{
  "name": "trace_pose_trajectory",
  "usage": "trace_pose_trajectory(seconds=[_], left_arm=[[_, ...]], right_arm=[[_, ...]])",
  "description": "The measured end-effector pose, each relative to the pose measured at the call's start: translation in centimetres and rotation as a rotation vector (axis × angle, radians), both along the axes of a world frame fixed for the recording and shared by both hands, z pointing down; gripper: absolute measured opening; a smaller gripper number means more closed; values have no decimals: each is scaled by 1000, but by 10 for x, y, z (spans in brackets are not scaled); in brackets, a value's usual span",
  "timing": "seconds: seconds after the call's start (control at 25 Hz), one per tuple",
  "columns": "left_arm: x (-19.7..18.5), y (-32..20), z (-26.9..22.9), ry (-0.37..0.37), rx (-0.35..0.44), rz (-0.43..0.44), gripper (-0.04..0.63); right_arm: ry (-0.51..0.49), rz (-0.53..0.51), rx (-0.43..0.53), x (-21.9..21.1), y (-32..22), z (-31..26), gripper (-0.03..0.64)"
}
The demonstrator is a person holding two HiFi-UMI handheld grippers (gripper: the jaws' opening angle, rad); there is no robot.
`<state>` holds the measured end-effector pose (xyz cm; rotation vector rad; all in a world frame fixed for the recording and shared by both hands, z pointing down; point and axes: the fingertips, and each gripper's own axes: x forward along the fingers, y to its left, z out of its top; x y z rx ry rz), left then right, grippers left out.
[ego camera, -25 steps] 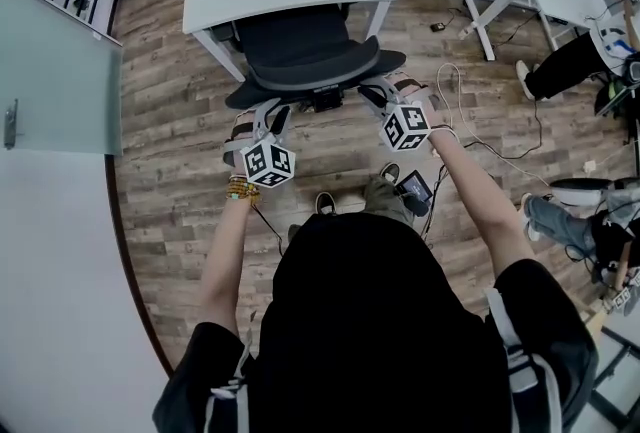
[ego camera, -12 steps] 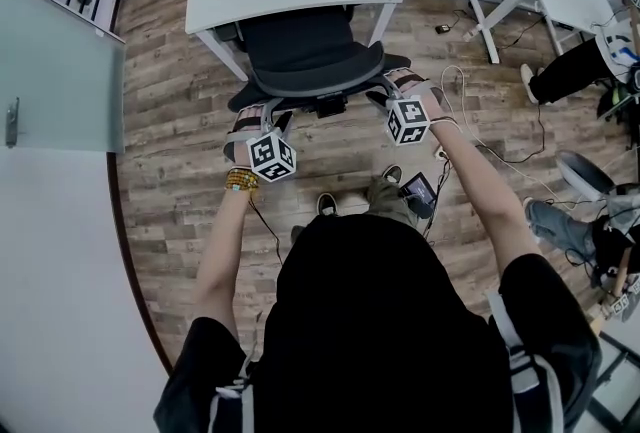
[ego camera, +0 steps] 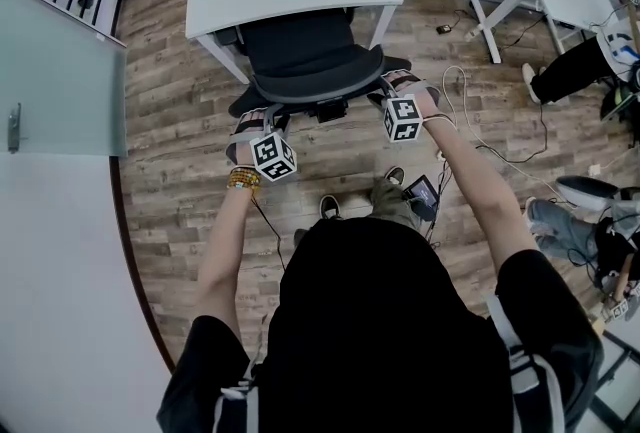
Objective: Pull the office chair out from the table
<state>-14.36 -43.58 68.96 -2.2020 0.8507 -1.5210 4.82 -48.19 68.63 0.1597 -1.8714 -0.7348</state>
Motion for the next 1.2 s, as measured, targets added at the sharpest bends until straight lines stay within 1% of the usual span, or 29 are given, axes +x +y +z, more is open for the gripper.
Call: trace_pose_trajectory(seconds=[0.08, 0.16, 0.32, 0.56, 0.64, 0.72, 0.8, 0.88, 1.0, 1.08, 1.2], left_arm=[[-1, -2, -1, 23, 8, -3, 121], [-2, -1, -1, 31, 6, 14, 120], [-8, 1, 0, 8, -23, 46, 114], [-35, -1, 1, -10, -31, 14, 120], [-44, -2, 1, -23, -43, -1, 123], [-52, -2, 5, -57, -67, -14, 123], [-55, -4, 10, -99, -92, -8, 129], [-55, -7, 16, -103, -109, 1, 154], [-60, -10, 21, -80, -101, -5, 146], [-60, -12, 22, -90, -79, 15, 143], [-55, -11, 22, -91, -52, 50, 137]], right_arm=[[11, -1, -2, -2, -3, 2, 110], [22, -3, -5, -5, -2, 4, 110], [5, 16, -17, -14, 3, 4, 103], [-30, 6, -34, -37, 14, 3, 100], [-43, 3, -55, -45, 19, 2, 101], [-44, -10, -63, -51, 23, 2, 103], [-19, -18, -52, -50, 24, 4, 103], [7, -2, -47, -46, 22, 7, 103], [-2, 36, -61, -47, 17, 11, 109], [-12, 59, -64, -49, 14, 13, 100], [-4, 99, -71, -50, 13, 18, 123]])
